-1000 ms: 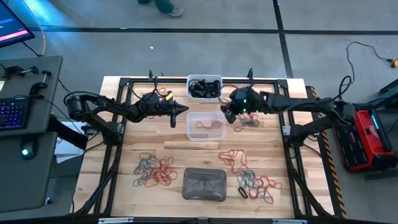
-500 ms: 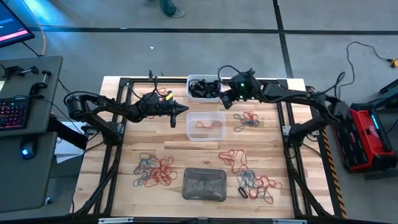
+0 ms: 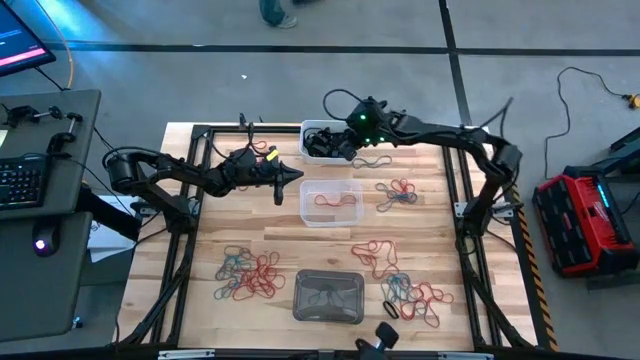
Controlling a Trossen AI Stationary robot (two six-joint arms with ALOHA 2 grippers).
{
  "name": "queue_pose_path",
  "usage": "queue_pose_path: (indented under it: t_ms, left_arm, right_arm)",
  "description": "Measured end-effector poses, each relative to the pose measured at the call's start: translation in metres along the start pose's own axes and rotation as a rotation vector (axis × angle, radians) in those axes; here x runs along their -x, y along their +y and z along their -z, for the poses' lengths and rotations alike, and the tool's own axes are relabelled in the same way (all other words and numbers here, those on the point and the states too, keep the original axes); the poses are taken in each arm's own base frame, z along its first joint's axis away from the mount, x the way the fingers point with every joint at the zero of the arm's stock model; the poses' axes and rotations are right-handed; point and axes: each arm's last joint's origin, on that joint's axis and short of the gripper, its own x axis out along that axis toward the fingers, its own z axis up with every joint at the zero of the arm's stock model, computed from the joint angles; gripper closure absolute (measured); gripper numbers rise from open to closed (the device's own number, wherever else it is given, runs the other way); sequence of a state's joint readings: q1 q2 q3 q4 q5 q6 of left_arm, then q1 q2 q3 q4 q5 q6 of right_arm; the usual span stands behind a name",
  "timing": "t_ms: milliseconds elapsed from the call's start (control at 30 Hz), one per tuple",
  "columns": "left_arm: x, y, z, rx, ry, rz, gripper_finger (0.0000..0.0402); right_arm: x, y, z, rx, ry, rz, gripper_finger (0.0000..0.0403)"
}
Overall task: Sort rubber bands into baskets
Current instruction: Put the black rubber band into the white bin
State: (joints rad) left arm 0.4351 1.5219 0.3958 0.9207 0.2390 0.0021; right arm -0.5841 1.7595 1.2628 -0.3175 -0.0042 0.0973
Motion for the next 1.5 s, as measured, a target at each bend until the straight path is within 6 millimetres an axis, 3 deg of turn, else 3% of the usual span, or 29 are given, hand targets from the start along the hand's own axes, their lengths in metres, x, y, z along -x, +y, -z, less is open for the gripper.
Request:
queue_pose_path:
  t_ms: [233,500,667,800,967,1033,1267,1500]
  left_arm:
    - [0.000,0.000,0.000,0.000,0.002,0.000,0.0401]
    - [0.000,0.000,0.000,-0.001,0.002,0.001,0.0401]
    - [0.000,0.000,0.000,-0.009,0.003,0.001,0.0401]
    - [0.000,0.000,0.000,-0.009,0.003,0.001,0.0402]
    - [0.000,0.000,0.000,-0.020,0.004,0.001,0.0401]
    - [0.000,0.000,0.000,-0.020,0.005,0.001,0.0401]
    - [0.000,0.000,0.001,-0.020,0.005,0.001,0.0401]
    - [0.000,0.000,0.000,-0.020,0.005,0.001,0.0401]
  right_arm:
    - [-0.021,-0.004,-0.003,0.057,0.050,0.104,0.0394]
    - [-0.019,-0.001,-0.005,0.091,0.041,0.124,0.0316]
    - [-0.001,0.015,-0.008,0.168,0.038,0.097,0.0273]
    - [0.021,0.034,-0.007,0.224,0.048,0.063,0.0292]
    - [0.043,0.065,-0.001,0.296,0.041,0.025,0.0373]
    - [0.049,0.076,0.007,0.323,0.039,0.009,0.0395]
    - [0.066,0.099,0.056,0.283,0.055,-0.006,0.0400]
    - [0.102,0.122,0.110,0.166,0.044,-0.081,0.0402]
